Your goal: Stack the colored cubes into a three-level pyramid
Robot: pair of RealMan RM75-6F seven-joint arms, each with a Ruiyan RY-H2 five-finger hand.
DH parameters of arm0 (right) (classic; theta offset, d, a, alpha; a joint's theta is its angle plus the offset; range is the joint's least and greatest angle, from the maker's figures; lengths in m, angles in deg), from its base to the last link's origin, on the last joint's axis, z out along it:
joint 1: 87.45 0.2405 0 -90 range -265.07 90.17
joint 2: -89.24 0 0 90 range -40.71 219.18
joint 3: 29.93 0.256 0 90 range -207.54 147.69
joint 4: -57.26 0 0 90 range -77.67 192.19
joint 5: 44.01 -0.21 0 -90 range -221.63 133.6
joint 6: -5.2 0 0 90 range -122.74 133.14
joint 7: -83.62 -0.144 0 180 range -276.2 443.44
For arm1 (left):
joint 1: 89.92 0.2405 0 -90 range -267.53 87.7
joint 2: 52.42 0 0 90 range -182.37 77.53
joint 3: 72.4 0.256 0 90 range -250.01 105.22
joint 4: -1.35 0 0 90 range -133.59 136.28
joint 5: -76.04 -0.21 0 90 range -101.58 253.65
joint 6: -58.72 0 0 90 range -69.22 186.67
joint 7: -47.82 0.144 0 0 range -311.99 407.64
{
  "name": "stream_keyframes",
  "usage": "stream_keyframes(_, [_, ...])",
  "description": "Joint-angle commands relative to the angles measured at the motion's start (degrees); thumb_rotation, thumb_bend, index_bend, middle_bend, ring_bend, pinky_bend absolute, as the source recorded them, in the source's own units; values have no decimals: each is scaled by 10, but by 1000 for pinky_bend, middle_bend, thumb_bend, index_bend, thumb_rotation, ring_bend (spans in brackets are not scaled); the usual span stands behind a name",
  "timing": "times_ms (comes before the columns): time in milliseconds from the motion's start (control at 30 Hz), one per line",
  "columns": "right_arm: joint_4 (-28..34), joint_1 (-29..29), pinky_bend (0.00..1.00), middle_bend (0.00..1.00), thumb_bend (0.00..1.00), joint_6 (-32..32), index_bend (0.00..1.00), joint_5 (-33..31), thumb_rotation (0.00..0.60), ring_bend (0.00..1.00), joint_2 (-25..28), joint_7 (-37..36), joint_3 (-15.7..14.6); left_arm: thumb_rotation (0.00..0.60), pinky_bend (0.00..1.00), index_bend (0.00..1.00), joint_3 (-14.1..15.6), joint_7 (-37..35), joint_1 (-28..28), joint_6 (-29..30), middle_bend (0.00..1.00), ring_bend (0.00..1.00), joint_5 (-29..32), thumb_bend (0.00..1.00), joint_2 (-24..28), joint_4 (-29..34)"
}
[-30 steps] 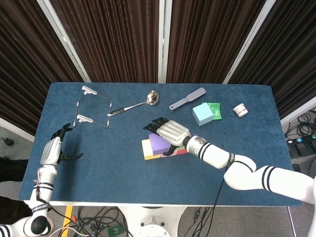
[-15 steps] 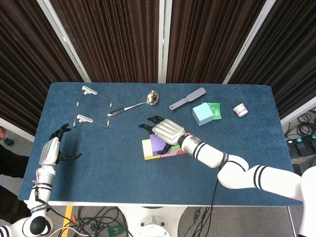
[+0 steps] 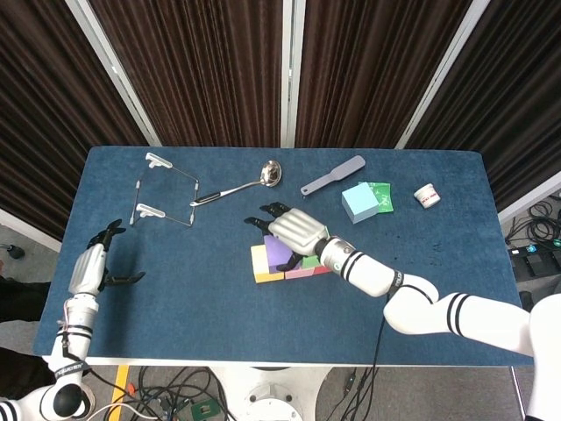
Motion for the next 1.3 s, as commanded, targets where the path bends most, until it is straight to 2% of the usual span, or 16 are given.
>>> stream_keyframes(33, [-3, 1, 0, 403, 129, 3, 0, 4, 600, 0, 0, -3, 0, 600, 71, 67, 0, 0, 0, 0, 158, 44, 0, 93, 0, 0])
stream_keyframes(633, [0, -3, 0, 403, 132, 6, 0, 11, 600, 0, 4, -26, 2, 600, 71, 67, 1, -5, 2, -3, 158, 44, 2, 93, -1, 0])
stream_keyframes(1300, [-10, 0, 0, 403, 146, 9, 0, 8, 600, 0, -1, -20, -1, 600, 71, 67, 2, -3, 2, -4, 159, 44, 1, 93, -3, -6])
